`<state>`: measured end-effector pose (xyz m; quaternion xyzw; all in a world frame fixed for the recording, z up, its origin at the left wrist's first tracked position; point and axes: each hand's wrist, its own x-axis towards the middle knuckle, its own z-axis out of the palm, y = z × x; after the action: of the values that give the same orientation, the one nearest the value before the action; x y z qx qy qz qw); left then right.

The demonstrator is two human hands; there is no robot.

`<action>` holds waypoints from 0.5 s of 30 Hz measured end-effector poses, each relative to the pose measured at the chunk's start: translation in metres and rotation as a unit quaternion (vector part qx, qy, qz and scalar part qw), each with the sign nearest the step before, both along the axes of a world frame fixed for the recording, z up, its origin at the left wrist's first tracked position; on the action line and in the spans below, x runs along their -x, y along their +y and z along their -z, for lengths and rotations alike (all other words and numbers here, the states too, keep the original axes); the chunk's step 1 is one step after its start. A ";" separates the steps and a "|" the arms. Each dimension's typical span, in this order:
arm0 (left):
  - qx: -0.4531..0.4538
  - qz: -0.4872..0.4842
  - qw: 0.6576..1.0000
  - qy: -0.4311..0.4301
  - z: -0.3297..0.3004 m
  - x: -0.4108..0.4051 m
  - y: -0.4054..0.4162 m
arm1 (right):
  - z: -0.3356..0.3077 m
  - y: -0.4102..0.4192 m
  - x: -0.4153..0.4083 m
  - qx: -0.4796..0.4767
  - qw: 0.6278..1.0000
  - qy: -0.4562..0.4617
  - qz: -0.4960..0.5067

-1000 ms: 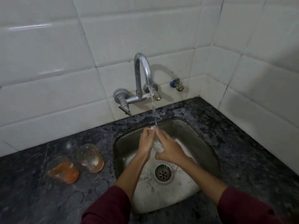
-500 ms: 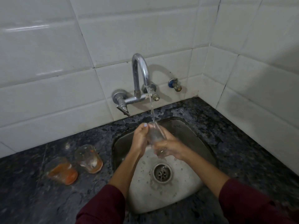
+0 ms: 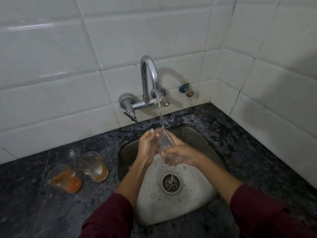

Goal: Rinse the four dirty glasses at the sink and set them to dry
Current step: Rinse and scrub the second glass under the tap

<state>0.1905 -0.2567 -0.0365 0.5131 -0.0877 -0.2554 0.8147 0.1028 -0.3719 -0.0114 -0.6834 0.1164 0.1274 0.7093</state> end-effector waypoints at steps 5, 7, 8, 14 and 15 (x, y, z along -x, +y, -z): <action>-0.146 -0.067 0.986 -0.049 -0.004 0.005 -0.009 | 0.016 0.014 -0.012 0.525 0.849 -0.054 -0.002; -0.119 -0.069 0.990 -0.024 -0.005 0.004 -0.006 | 0.019 0.010 -0.011 0.330 0.942 -0.052 0.026; -0.106 -0.073 0.992 -0.009 -0.005 0.002 -0.004 | 0.018 0.008 -0.010 0.194 0.980 -0.036 0.037; -0.135 -0.026 0.990 0.035 -0.012 -0.010 -0.002 | 0.030 0.009 -0.005 -0.351 0.932 0.065 0.066; -0.146 -0.006 0.989 0.037 -0.015 -0.012 -0.002 | 0.033 0.011 -0.007 -0.389 0.915 0.068 0.082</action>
<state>0.2028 -0.2588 -0.0219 0.6169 -0.0162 -0.2798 0.7354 0.1097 -0.3612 -0.0441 -0.3315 0.1610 0.1503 0.9174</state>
